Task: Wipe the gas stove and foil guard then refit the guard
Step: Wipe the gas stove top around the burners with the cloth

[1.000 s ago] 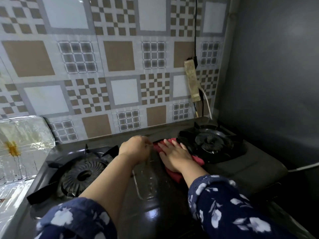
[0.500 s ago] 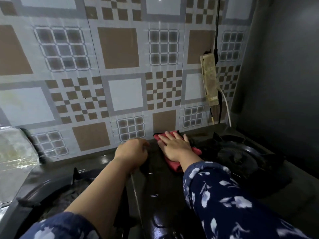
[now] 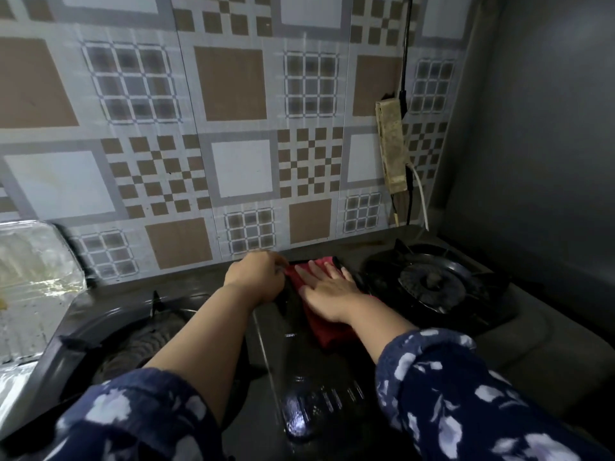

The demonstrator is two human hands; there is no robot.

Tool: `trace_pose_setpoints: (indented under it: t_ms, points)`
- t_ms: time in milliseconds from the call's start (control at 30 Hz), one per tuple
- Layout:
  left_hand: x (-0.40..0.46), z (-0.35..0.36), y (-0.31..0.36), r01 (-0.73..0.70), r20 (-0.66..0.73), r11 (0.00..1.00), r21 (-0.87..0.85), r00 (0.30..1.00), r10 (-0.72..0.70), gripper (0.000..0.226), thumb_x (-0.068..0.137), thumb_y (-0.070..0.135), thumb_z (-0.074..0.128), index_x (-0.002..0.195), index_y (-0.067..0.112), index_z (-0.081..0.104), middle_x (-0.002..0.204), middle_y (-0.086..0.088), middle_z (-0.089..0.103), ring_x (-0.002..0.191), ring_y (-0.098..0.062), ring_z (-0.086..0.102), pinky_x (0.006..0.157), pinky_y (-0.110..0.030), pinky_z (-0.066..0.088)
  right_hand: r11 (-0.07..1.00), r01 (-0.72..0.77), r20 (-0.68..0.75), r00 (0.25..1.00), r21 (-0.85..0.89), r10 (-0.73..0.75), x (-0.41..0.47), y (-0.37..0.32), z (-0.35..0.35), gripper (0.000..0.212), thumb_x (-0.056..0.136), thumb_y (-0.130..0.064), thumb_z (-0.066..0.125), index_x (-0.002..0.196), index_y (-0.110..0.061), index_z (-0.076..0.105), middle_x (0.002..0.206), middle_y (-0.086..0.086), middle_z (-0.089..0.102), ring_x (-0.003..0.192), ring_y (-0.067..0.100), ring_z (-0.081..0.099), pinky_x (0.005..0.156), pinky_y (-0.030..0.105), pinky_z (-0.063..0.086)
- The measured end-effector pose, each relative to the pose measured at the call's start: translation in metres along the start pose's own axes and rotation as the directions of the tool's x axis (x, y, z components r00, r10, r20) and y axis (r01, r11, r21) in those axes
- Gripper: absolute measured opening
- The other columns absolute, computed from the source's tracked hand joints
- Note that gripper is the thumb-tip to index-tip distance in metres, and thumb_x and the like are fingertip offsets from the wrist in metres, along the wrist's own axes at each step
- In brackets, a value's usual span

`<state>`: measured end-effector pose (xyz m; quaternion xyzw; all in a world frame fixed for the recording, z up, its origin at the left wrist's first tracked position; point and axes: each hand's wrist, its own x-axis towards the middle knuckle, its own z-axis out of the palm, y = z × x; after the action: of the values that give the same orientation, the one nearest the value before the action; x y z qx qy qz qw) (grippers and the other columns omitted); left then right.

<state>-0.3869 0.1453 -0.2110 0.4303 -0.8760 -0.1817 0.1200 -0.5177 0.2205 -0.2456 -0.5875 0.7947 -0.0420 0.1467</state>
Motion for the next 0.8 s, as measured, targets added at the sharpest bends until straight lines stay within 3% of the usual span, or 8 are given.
trace_pose_setpoints:
  t_ms: [67,133,200,300,500,667,800]
  points:
    - [-0.007,-0.001,0.005,-0.004,-0.001,1.0,-0.01,1.0,0.004,0.036,0.087,0.019,0.047,0.118,0.032,0.061,0.111,-0.003,0.066,0.095,-0.021,0.065,0.085,-0.041,0.055,0.998,0.012,0.093,0.996,0.065,-0.018,-0.011,0.004,-0.013,0.063,0.096,-0.043,0.031,0.151,-0.037,0.001,0.161,-0.001,-0.008,0.148,0.022,-0.01,0.118,0.046,-0.008]
    - [-0.012,-0.003,0.006,-0.008,-0.002,1.0,-0.012,1.0,0.008,0.036,0.086,0.019,0.047,0.118,0.031,0.061,0.109,-0.003,0.067,0.095,-0.02,0.065,0.085,-0.041,0.055,0.996,0.084,0.139,0.987,-0.023,-0.08,-0.019,0.011,-0.019,0.065,0.094,-0.047,0.036,0.15,-0.041,0.004,0.161,-0.002,-0.009,0.147,0.022,-0.015,0.116,0.051,-0.014]
    - [-0.013,-0.005,0.005,-0.002,-0.01,1.0,-0.008,1.0,0.002,0.035,0.087,0.02,0.046,0.117,0.031,0.061,0.112,-0.002,0.066,0.097,-0.02,0.065,0.086,-0.041,0.054,0.972,0.16,0.094,0.985,-0.17,-0.145,-0.027,0.015,-0.011,0.063,0.093,-0.06,0.031,0.148,-0.045,0.003,0.16,-0.003,-0.011,0.146,0.021,-0.018,0.113,0.055,-0.018]
    - [-0.009,-0.003,0.001,0.001,-0.02,1.0,0.03,1.0,0.0,0.034,0.09,0.021,0.046,0.119,0.031,0.06,0.121,-0.002,0.062,0.104,-0.022,0.062,0.09,-0.039,0.051,0.96,0.16,-0.031,0.985,-0.23,-0.171,-0.023,0.015,0.003,0.063,0.092,-0.066,0.02,0.148,-0.044,0.001,0.161,-0.001,-0.009,0.147,0.023,-0.016,0.115,0.051,-0.016]
    - [0.012,0.009,-0.003,-0.02,-0.014,0.995,0.094,1.0,0.021,0.038,0.089,0.022,0.047,0.123,0.035,0.055,0.125,0.0,0.062,0.106,-0.02,0.061,0.091,-0.04,0.051,0.985,-0.117,-0.088,0.99,-0.125,0.106,0.031,0.013,-0.002,0.071,0.089,-0.07,0.017,0.15,-0.038,0.0,0.16,0.007,-0.012,0.145,0.038,-0.014,0.115,0.053,-0.014]
    - [0.037,0.015,-0.007,-0.043,-0.051,0.99,0.131,0.997,0.05,0.037,0.09,0.024,0.047,0.124,0.038,0.052,0.123,0.004,0.061,0.103,-0.016,0.061,0.087,-0.038,0.053,0.914,-0.365,-0.119,0.93,-0.175,0.349,0.072,0.025,-0.018,0.076,0.089,-0.07,0.01,0.151,-0.029,-0.007,0.158,0.018,-0.013,0.141,0.049,-0.016,0.113,0.057,-0.015]
    - [0.052,0.016,-0.008,-0.097,-0.074,0.986,0.133,0.991,0.107,0.034,0.091,0.027,0.047,0.123,0.037,0.053,0.126,0.007,0.057,0.109,-0.014,0.058,0.092,-0.038,0.05,0.927,-0.346,0.034,0.935,-0.144,0.354,0.088,0.039,-0.037,0.085,0.084,-0.078,0.016,0.151,-0.032,-0.008,0.157,0.016,-0.019,0.14,0.049,-0.019,0.113,0.058,-0.013]
